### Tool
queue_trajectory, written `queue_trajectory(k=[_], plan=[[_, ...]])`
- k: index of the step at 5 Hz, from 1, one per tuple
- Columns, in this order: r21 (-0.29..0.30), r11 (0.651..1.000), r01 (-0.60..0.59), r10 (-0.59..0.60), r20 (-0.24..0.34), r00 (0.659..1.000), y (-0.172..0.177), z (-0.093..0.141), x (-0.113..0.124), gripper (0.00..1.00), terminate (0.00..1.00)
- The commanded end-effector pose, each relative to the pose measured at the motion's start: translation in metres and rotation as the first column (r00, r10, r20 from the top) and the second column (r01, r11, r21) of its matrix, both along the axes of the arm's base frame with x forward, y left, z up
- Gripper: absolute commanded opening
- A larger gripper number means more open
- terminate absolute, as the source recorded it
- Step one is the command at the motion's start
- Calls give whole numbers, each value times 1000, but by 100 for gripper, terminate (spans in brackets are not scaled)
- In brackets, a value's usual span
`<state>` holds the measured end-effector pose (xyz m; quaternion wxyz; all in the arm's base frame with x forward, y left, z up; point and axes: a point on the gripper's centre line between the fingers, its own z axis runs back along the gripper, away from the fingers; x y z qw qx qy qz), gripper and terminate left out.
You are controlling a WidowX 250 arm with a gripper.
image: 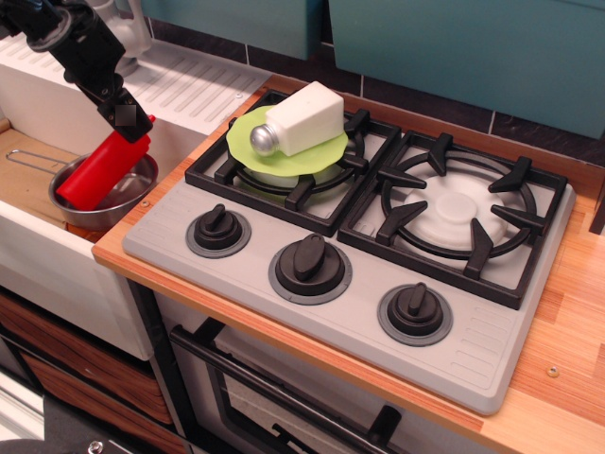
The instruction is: Put saltcontainer on plate and ketchupbottle in pot or pan in sink
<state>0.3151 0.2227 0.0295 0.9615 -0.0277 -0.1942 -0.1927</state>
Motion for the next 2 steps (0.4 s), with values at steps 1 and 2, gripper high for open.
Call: queue_trajectory(k=[1,2], plan=[[92,995,-43,43,2,999,-12,58,0,100,0],[148,987,-69,78,-57,995,-24,90,-8,100,0]])
